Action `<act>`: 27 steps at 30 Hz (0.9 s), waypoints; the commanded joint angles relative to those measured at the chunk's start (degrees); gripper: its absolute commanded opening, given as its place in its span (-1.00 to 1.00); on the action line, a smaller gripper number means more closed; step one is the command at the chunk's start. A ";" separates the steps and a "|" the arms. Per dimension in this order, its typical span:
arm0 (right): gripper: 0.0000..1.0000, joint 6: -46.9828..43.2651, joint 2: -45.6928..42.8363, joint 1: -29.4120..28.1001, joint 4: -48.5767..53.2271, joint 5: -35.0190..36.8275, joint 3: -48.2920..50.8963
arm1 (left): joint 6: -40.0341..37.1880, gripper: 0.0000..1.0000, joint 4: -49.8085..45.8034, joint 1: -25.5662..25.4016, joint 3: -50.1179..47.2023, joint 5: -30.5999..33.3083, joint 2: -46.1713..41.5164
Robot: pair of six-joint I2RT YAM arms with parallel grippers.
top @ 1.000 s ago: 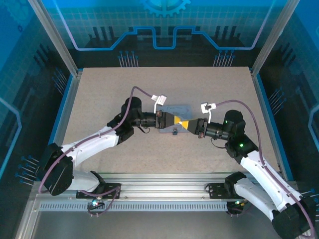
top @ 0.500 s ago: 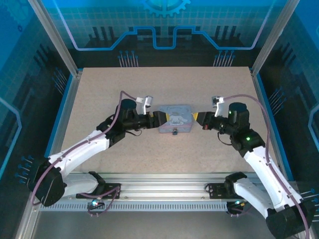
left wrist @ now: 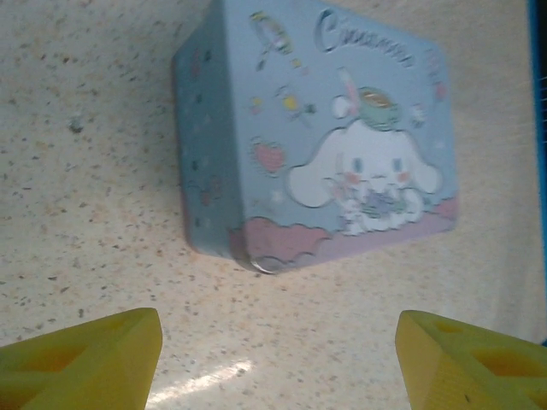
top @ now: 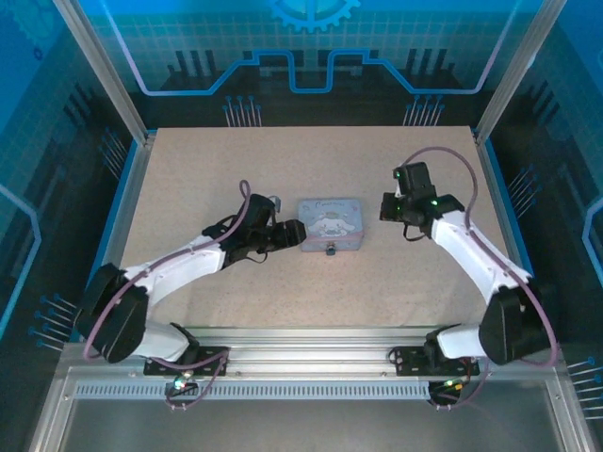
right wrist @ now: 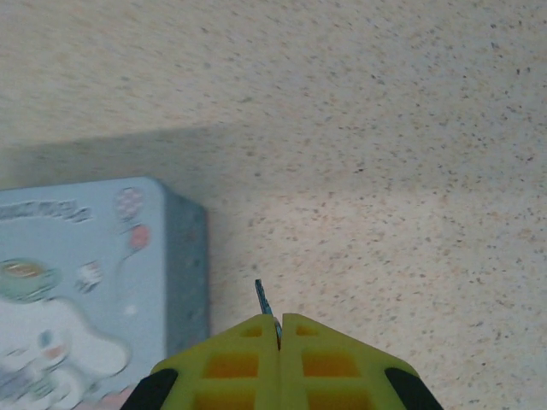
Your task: Unlock the padlock with the key
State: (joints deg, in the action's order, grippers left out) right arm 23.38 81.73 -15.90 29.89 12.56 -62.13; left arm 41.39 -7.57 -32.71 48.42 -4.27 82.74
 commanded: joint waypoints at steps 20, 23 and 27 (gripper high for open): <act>-1.00 -0.07 15.98 -11.06 1.48 3.72 -5.90 | 0.28 0.32 11.66 4.16 6.20 -5.85 13.14; -1.00 1.56 14.80 -12.33 1.25 3.29 -4.32 | -0.49 0.32 11.55 5.58 6.71 -6.79 13.24; -1.00 3.06 14.13 -13.03 -0.36 0.19 -2.88 | -1.32 0.33 11.29 6.58 7.52 -7.61 13.32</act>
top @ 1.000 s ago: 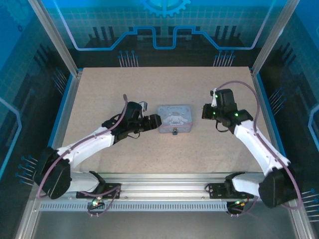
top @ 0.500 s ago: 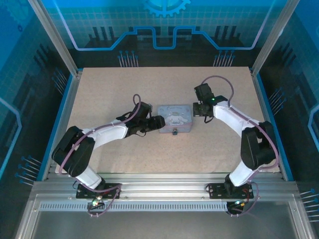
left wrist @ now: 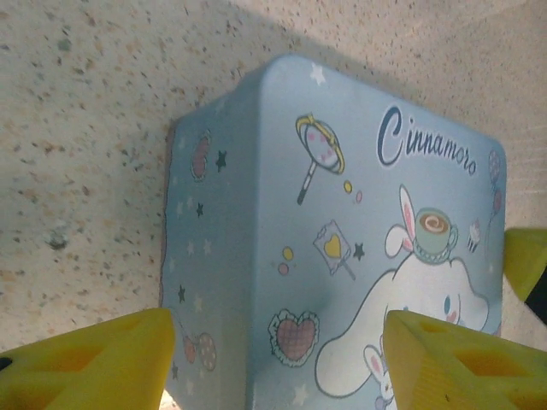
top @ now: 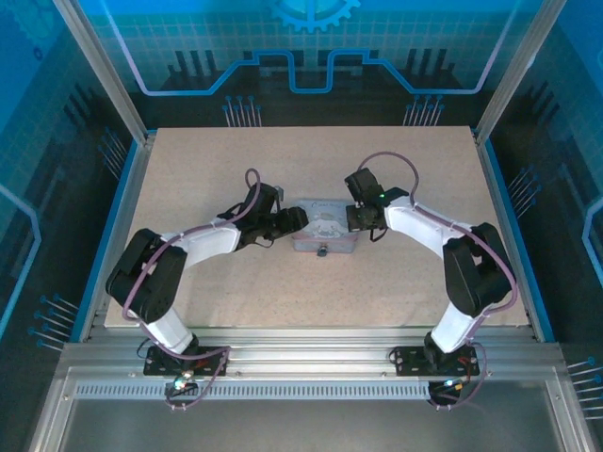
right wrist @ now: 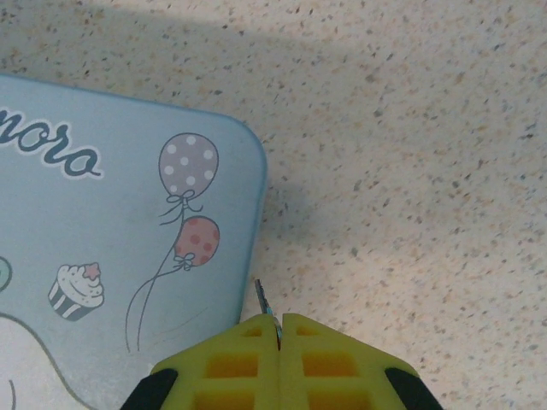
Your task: Unlock the padlock with the key
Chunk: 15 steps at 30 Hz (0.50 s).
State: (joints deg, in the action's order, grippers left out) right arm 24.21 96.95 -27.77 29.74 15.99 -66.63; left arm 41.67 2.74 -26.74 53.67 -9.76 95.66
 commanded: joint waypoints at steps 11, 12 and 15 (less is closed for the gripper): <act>-1.00 1.61 -1.23 0.09 0.39 -3.40 0.89 | -2.76 0.55 -0.56 1.17 -4.06 0.38 -9.35; -1.00 1.38 -1.35 0.22 0.41 -3.42 0.74 | -2.57 0.59 -0.11 1.03 -5.75 0.21 -11.15; -1.00 1.16 -1.09 0.26 0.50 -3.58 0.28 | -2.21 0.97 0.99 0.19 -10.87 0.13 -16.53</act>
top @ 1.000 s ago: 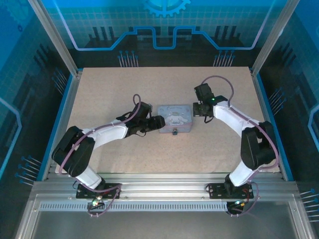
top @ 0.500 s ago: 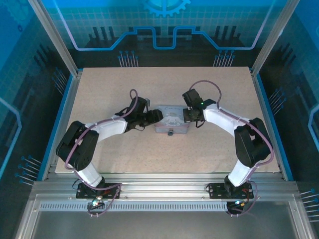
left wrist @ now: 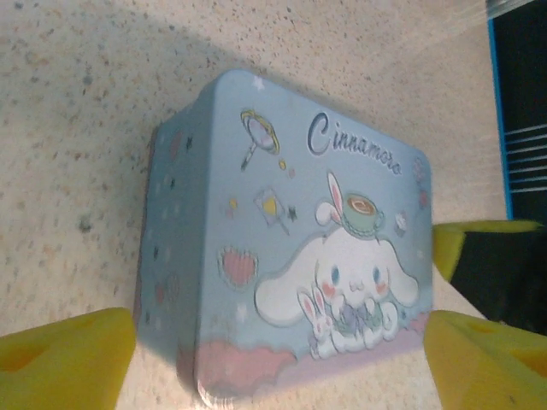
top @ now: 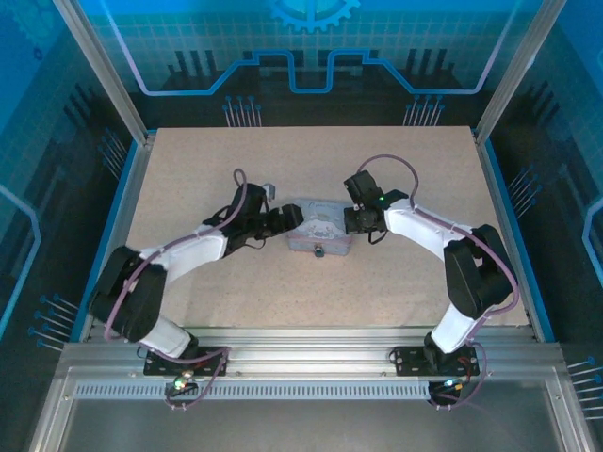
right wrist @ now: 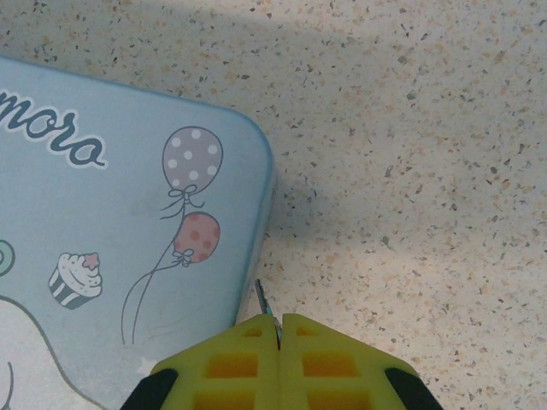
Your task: Unlock the padlock with the key
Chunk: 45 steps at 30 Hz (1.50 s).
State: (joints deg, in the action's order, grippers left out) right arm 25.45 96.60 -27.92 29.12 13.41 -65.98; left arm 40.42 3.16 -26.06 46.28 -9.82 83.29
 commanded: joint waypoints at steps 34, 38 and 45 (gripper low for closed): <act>-1.00 -0.04 0.24 0.46 -1.56 -2.60 0.67 | -11.34 0.98 51.40 -24.69 -13.15 25.20 21.30; -1.00 -0.14 0.75 0.43 -1.70 -2.77 0.41 | -10.24 0.98 52.19 -24.65 -12.10 22.84 23.26; -1.00 -0.05 1.19 0.45 -2.02 -3.04 0.32 | -9.30 0.83 57.60 -23.43 -12.18 15.24 25.71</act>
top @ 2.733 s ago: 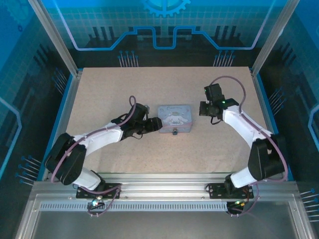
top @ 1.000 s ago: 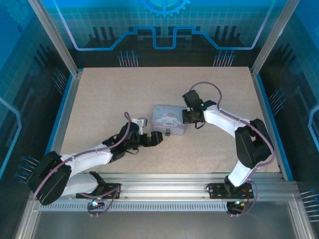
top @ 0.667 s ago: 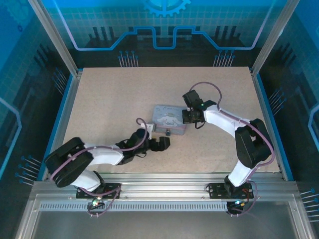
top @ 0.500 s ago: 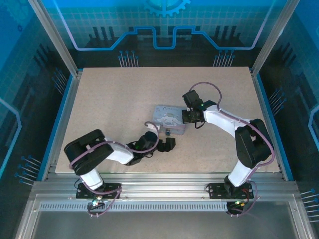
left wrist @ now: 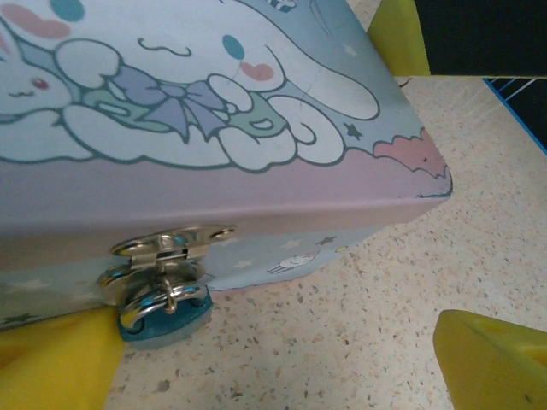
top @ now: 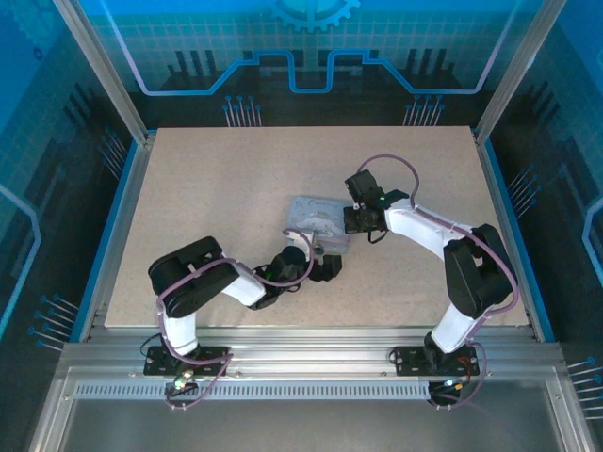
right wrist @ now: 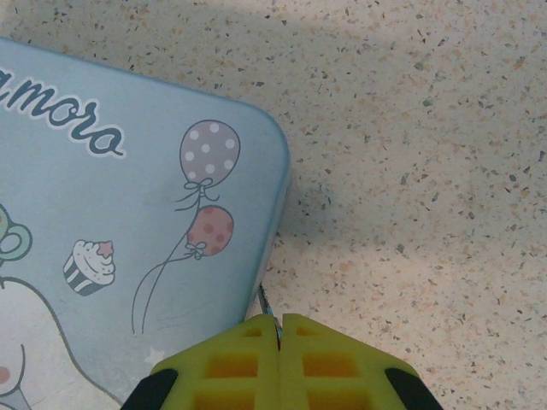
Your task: Unlock the padlock with the key
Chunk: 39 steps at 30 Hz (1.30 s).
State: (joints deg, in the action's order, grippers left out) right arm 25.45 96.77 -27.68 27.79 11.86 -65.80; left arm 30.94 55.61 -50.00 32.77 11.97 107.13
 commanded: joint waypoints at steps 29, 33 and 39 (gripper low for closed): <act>-1.00 0.06 0.00 0.22 -0.57 -1.48 0.93 | 7.84 0.42 18.63 5.08 0.25 -17.49 8.19; -1.00 0.11 0.00 0.19 -0.50 -1.46 1.16 | 9.28 0.52 21.82 5.06 0.64 -17.93 9.98; -1.00 0.10 -0.11 0.26 -0.46 -1.31 1.03 | 11.71 0.34 23.76 6.25 -0.87 -19.25 11.02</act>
State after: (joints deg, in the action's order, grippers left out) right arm 25.45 96.77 -27.31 26.98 11.90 -65.56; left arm 40.60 77.03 -44.53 32.23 -4.49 116.81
